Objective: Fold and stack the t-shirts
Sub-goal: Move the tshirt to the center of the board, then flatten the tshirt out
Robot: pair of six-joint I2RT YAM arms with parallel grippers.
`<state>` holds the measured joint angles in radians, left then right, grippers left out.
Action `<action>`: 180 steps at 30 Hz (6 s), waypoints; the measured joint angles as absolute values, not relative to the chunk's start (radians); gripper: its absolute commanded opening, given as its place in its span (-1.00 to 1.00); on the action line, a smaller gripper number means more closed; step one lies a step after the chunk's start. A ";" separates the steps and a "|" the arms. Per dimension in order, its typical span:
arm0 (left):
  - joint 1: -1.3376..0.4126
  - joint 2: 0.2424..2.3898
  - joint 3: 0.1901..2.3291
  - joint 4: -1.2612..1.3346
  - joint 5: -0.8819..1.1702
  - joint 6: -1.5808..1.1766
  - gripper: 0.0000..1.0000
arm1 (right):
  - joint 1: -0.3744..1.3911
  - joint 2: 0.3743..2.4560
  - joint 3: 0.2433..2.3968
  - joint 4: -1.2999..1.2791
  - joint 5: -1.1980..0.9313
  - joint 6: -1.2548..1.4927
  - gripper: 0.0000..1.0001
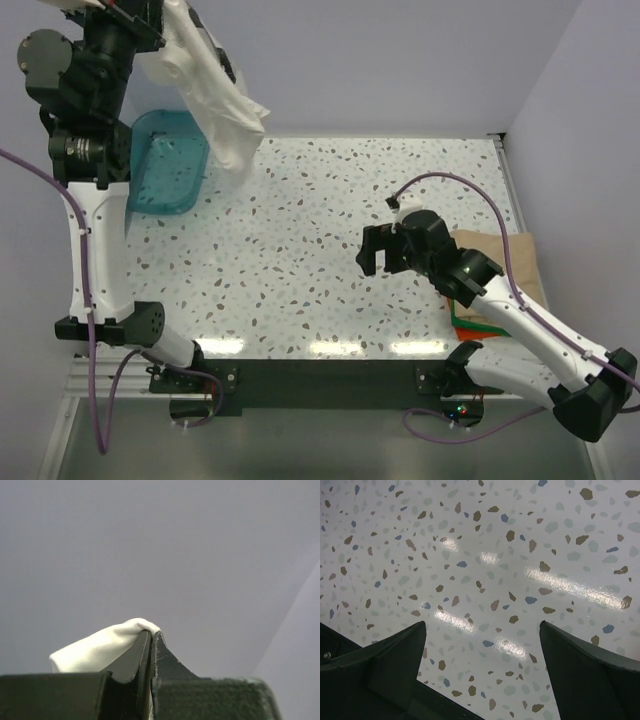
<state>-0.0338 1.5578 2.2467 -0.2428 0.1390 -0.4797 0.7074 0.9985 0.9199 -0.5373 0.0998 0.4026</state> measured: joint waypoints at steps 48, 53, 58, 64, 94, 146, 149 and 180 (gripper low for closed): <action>-0.121 0.937 0.458 -0.470 -0.165 -0.919 0.03 | 0.469 1.545 0.802 -0.192 0.111 0.630 0.62; -0.121 0.954 0.434 -0.467 -0.178 -0.942 0.04 | 0.457 1.553 0.801 -0.186 0.123 0.645 0.62; -0.121 0.966 0.429 -0.463 -0.194 -0.952 0.04 | 0.450 1.551 0.794 -0.187 0.147 0.653 0.62; -0.121 0.985 0.428 -0.454 -0.205 -0.952 -0.01 | 0.449 1.551 0.794 -0.187 0.174 0.653 0.61; -0.125 0.969 0.912 -0.434 -0.207 -0.789 -1.00 | 0.329 1.372 0.930 -0.330 0.118 0.646 -1.00; 0.148 1.664 1.886 -0.101 0.478 -0.923 -1.00 | -0.002 1.526 1.814 -0.316 -0.098 0.653 -1.00; 0.146 1.572 1.657 -0.093 0.475 -0.918 -1.00 | -0.006 1.459 1.591 -0.295 -0.125 0.663 -1.00; -0.128 1.245 0.561 -0.229 -0.122 -0.881 0.04 | -0.029 1.491 0.989 -0.322 -0.147 0.605 0.25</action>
